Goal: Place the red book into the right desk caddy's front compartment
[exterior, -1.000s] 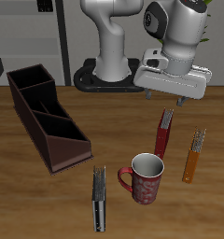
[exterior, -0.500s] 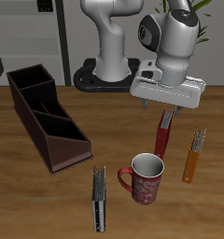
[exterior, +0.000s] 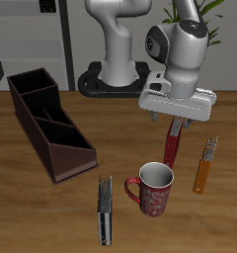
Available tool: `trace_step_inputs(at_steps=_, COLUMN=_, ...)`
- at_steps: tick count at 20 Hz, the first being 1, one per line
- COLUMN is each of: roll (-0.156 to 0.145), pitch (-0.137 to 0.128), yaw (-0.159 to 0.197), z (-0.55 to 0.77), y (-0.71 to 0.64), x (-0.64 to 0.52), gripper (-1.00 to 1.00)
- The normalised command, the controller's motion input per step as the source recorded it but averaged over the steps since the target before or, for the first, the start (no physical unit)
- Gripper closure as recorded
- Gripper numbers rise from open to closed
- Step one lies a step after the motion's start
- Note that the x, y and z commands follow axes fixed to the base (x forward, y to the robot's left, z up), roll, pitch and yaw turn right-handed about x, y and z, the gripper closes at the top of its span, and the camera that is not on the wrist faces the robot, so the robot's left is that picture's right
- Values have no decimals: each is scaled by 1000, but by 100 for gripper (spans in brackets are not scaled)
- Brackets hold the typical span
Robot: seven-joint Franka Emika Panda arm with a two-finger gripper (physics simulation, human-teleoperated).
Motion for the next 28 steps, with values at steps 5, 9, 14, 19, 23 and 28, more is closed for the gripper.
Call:
trace_step_inputs(at_steps=5, roll=8, pitch=38, yaw=-4, z=-202, y=12, x=69, gripper=-100)
trace_step_inputs(at_steps=9, roll=1, pitch=26, yaw=8, z=-172, y=-38, x=47, gripper=-100)
trace_step_inputs(at_steps=14, roll=29, pitch=43, yaw=7, z=-285, y=33, x=42, gripper=-100)
trace_step_inputs(at_steps=19, roll=12, pitch=48, yaw=-2, z=-212, y=17, x=32, gripper=100)
trace_step_inputs(at_steps=23, roll=5, pitch=14, yaw=0, z=-41, y=-68, x=-9, gripper=100)
trace_step_inputs(at_steps=28, roll=-12, pitch=-18, yaw=4, z=167, y=-155, x=-45, gripper=100)
